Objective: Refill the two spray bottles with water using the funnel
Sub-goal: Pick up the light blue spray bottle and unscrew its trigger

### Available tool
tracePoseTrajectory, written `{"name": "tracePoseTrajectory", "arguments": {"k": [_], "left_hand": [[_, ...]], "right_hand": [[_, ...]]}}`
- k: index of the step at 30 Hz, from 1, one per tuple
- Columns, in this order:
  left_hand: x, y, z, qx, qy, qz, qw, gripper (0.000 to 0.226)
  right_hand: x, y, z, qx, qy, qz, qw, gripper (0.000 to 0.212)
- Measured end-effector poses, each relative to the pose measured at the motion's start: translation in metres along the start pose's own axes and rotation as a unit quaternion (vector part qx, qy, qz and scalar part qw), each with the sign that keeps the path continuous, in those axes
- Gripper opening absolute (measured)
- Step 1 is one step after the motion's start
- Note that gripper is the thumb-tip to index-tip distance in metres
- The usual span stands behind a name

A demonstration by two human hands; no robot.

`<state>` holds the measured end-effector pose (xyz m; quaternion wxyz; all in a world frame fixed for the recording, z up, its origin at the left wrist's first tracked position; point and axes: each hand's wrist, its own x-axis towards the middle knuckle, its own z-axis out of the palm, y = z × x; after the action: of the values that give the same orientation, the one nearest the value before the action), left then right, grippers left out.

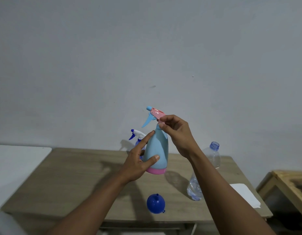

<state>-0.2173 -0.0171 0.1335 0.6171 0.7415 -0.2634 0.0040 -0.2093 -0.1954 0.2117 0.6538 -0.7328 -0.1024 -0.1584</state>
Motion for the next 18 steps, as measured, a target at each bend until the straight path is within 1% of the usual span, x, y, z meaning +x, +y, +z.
{"name": "tracePoseTrajectory", "arguments": {"k": [3, 6, 9, 12, 14, 18], "left_hand": [[0.0011, -0.0025, 0.0003, -0.004, 0.005, -0.005, 1.000, 0.076], [0.0012, -0.0038, -0.0006, -0.009, 0.009, -0.006, 1.000, 0.077], [0.0016, -0.0045, -0.0030, -0.006, 0.012, -0.003, 1.000, 0.076], [0.0026, -0.0061, -0.0036, -0.009, 0.012, -0.004, 1.000, 0.077], [0.0033, -0.0064, -0.0029, -0.006, 0.013, -0.005, 1.000, 0.079], [0.0037, -0.0081, -0.0033, -0.009, 0.011, 0.002, 1.000, 0.077]], "right_hand": [[0.0016, 0.0010, 0.0047, -0.024, 0.011, -0.006, 1.000, 0.017], [0.0030, 0.0021, 0.0024, 0.014, 0.000, 0.005, 1.000, 0.018], [0.0038, 0.0013, -0.0006, 0.012, -0.005, -0.001, 1.000, 0.025], [0.0039, 0.0014, 0.0037, 0.040, -0.003, -0.006, 0.999, 0.023], [0.0046, 0.0028, 0.0076, 0.032, 0.008, -0.010, 0.999, 0.026], [0.0047, 0.0043, 0.0073, 0.019, 0.020, -0.009, 1.000, 0.024]]}}
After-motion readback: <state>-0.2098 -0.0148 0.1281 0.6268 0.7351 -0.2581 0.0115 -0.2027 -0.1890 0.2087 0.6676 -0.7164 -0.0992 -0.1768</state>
